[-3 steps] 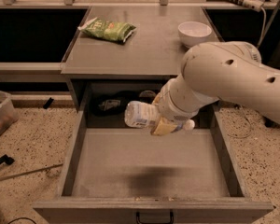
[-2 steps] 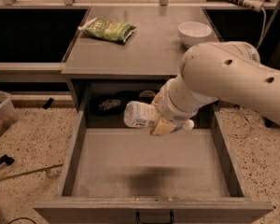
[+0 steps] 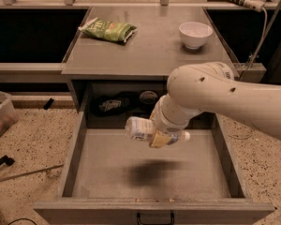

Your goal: Place blue plastic bottle into top drawer

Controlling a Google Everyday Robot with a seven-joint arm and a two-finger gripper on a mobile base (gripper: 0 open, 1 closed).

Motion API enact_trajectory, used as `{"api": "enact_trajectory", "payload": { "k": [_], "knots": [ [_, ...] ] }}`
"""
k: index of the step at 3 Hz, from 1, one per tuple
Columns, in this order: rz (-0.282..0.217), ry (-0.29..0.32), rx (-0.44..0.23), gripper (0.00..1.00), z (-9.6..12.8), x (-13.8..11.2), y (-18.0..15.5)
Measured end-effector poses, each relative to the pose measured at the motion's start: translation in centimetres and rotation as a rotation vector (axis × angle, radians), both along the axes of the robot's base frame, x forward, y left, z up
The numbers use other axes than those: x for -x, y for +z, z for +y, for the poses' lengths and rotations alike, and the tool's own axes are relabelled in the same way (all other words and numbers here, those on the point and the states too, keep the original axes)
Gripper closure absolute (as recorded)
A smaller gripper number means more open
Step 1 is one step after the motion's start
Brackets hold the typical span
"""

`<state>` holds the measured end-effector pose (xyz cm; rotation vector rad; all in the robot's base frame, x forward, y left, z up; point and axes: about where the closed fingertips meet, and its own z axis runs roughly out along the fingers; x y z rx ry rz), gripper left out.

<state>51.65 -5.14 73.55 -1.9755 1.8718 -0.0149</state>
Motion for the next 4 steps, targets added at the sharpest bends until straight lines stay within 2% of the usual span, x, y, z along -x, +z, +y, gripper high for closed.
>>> {"api": "enact_trajectory", "payload": {
  "k": [2,4],
  "knots": [
    [0.103,0.02,0.084,1.0,-0.5,-1.7,-8.4],
    [0.179,-0.019,0.05,1.0,-0.5,-1.4,-12.5]
  ]
}}
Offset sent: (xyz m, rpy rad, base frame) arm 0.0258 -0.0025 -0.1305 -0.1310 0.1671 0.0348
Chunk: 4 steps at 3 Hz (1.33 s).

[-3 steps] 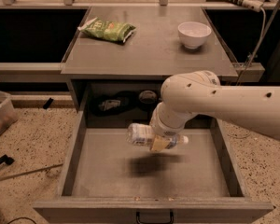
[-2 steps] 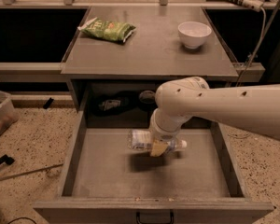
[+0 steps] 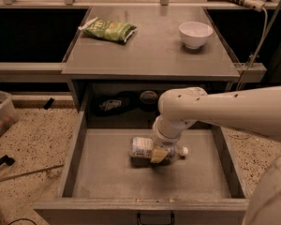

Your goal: Place blue plastic bottle into top drawer

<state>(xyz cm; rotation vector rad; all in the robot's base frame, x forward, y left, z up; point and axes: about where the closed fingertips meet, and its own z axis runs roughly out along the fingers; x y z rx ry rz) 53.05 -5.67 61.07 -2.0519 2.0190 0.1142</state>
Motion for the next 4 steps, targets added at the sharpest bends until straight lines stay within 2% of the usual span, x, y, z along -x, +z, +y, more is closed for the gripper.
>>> {"api": "enact_trajectory", "payload": {
  "k": [1,4],
  "knots": [
    [0.0,0.0,0.0,0.82,0.0,0.0,0.0],
    [0.0,0.0,0.0,0.11,0.0,0.0,0.0]
  ]
}}
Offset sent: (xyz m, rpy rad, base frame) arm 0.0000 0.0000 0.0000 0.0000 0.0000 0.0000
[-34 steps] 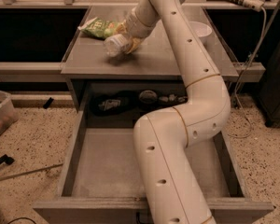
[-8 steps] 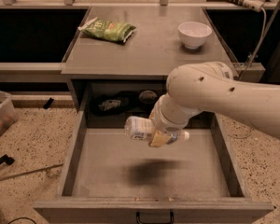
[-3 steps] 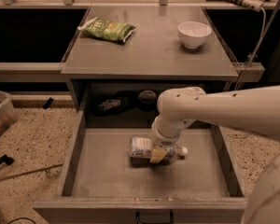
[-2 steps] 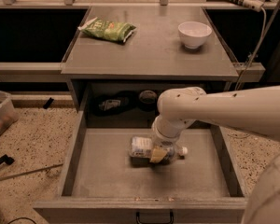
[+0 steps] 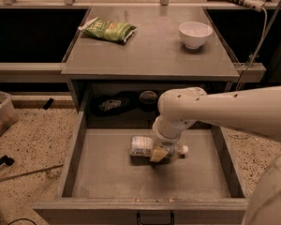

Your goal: Place blue plastic bottle into top drawer

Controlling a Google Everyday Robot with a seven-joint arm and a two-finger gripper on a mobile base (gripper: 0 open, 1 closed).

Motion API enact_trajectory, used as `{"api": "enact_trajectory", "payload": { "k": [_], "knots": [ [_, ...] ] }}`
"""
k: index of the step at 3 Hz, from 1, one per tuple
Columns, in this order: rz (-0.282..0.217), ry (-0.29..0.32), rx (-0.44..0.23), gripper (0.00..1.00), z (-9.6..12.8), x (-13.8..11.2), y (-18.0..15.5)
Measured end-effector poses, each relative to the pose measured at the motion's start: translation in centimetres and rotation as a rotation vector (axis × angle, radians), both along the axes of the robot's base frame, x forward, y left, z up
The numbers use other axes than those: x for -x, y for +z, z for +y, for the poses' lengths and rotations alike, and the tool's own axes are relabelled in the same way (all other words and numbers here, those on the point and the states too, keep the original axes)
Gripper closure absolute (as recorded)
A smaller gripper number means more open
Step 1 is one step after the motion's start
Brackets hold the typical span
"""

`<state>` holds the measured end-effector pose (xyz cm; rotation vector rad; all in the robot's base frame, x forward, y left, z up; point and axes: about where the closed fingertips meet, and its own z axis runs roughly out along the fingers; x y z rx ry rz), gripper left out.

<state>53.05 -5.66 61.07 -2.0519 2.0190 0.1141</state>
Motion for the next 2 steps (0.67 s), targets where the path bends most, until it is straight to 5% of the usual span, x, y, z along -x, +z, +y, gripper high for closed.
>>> {"api": "enact_trajectory", "payload": {
  "k": [1,2],
  "knots": [
    [0.0,0.0,0.0,0.0,0.0,0.0,0.0],
    [0.0,0.0,0.0,0.0,0.0,0.0,0.0]
  ]
}}
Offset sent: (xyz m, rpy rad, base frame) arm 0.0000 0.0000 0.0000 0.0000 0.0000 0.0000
